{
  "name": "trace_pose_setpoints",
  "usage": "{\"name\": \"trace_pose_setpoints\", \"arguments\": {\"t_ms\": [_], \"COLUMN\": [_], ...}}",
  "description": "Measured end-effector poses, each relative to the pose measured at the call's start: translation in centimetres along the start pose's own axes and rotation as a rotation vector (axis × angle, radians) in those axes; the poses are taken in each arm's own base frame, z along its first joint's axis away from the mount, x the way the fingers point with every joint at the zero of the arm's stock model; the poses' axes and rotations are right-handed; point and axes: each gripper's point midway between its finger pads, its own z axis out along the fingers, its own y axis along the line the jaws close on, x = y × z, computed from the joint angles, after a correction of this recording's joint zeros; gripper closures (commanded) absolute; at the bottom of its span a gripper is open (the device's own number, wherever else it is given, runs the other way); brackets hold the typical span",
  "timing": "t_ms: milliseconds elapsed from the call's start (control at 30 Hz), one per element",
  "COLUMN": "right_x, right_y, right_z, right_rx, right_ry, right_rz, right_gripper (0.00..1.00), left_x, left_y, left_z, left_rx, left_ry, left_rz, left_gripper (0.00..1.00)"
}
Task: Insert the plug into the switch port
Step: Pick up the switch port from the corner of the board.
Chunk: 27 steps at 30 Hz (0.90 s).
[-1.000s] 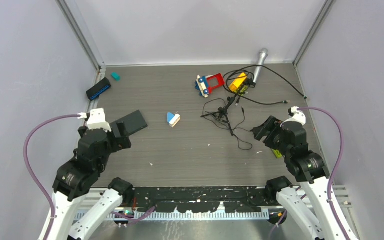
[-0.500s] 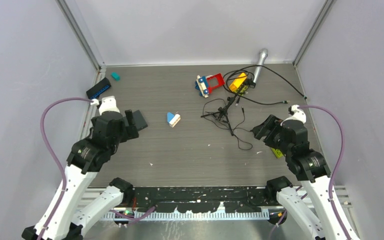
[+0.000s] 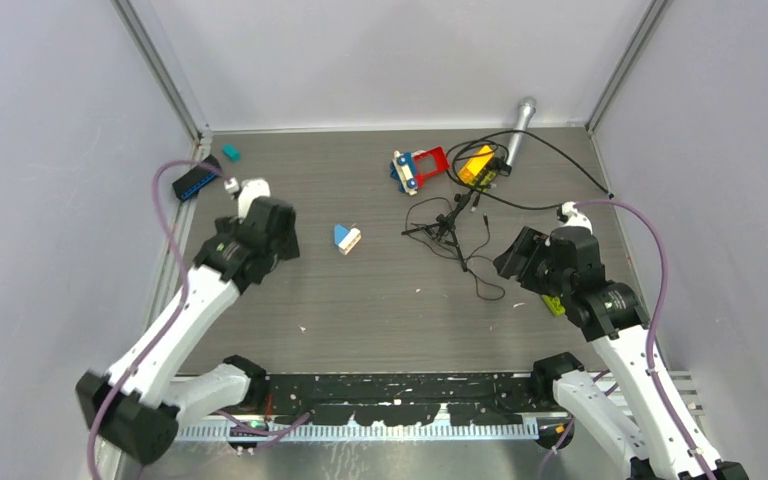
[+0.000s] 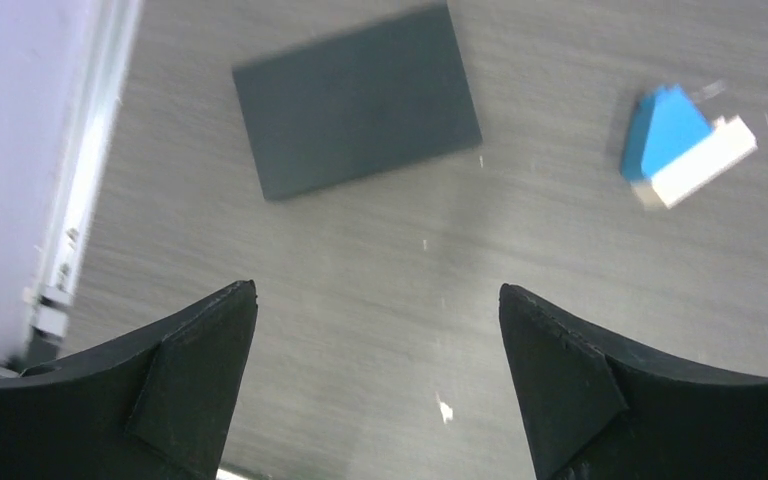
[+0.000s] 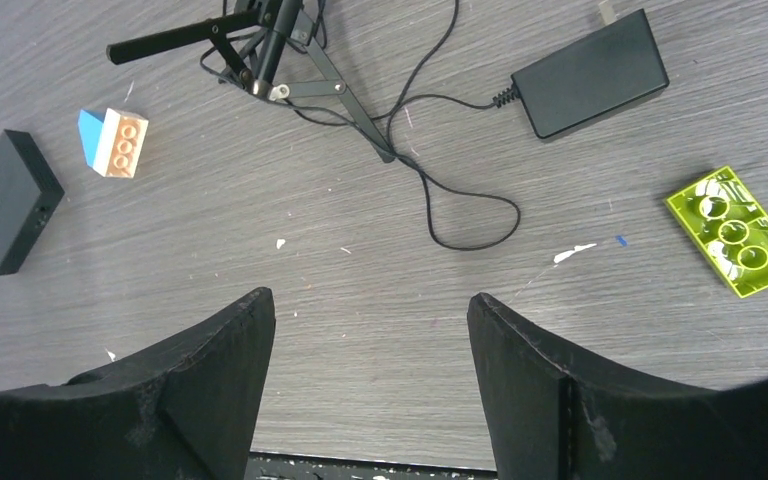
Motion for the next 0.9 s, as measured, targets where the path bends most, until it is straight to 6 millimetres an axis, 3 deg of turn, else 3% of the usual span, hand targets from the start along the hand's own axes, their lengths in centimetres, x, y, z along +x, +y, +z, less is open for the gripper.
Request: {"name": "trace_pose_setpoints", "arguments": {"t_ms": [167, 333, 467, 533, 767, 900], "right_x": [0.4, 0.8, 0.9, 1.0, 1.7, 2.0], "right_y": [0.5, 1.0, 1.5, 1.7, 2.3, 2.5], "right_z": [0.0, -0.1, -0.1, 0.0, 0.1, 0.2], "right_rx": [-0.026, -0.056, -0.087, -0.096, -0.125, -0.141], "right_ry": [0.025, 0.045, 0.055, 0.063, 0.109, 0.129], "right_rz": [-0.007, -0.011, -0.011, -0.011, -0.018, -0.02], "right_gripper": [0.25, 0.25, 0.25, 0.25, 0.25, 0.25], "left_x": [-5.4, -9.0, -14.1, -15.7, -17.9, -16.9], "left_y": [-1.6, -2.1, -2.4, -2.2, 2.4, 5.5], "left_z": [4.0, 10.3, 15.8, 17.9, 23.8, 27.4], "left_rx": [-0.151, -0.258, -0.335, -0.359, -0.474, -0.552], "left_ry": [-0.097, -0.098, -0.104, -0.107, -0.053, -0.004], "left_rz": [0.125, 0.261, 0.343, 0.378, 0.477, 0.547], "left_gripper": [0.0, 0.0, 0.0, 0.0, 0.0, 0.0]}}
